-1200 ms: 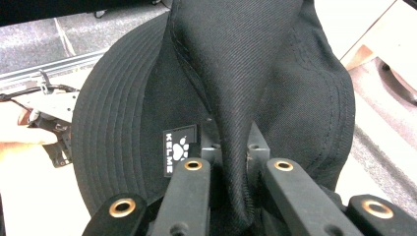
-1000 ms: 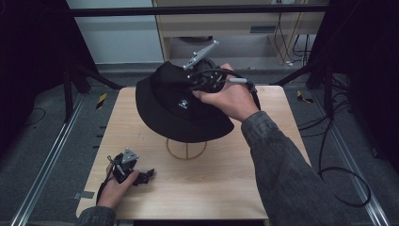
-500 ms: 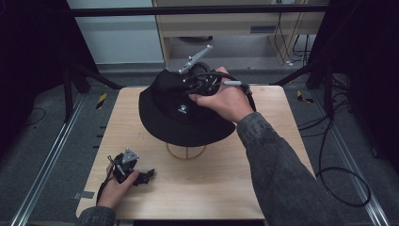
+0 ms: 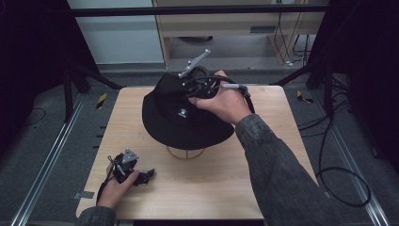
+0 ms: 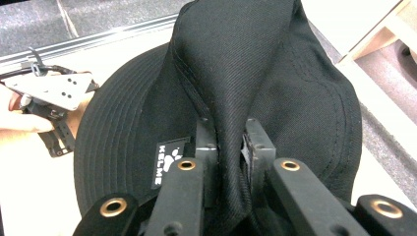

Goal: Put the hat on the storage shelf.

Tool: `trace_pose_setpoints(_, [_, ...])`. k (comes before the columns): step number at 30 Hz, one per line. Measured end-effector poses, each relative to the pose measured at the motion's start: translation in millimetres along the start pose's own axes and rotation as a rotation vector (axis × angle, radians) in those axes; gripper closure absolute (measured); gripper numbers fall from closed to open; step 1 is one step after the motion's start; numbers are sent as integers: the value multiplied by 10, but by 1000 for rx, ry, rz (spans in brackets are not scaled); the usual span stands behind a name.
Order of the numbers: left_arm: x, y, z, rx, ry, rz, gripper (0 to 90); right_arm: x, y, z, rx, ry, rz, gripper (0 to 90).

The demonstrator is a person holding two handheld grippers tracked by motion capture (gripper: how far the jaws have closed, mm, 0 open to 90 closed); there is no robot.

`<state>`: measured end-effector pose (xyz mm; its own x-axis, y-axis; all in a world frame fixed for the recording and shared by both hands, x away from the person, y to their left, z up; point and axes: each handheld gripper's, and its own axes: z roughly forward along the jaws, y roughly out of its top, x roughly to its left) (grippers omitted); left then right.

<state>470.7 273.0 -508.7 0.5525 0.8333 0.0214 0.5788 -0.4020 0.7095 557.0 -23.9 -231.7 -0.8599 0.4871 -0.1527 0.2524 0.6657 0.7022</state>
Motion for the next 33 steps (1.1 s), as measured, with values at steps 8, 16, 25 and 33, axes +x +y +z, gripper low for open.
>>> trace_pose_setpoints(8, [0, 0, 0, 0, 0, 0, 0, -4, -5, 7, 0, 0, 1, 772])
trace_pose_setpoints(16, [0, 0, 0, 0, 0, 0, 0, -5, -35, 30, 4, 4, 19, 708])
trace_pose_setpoints(25, [1, 0, 0, 0, 1, 1, 0, -13, -49, 5, -3, 5, 28, 679])
trace_pose_setpoints(33, [1, 0, 0, 0, 1, 1, 0, -2, -54, -22, -7, 10, 30, 651])
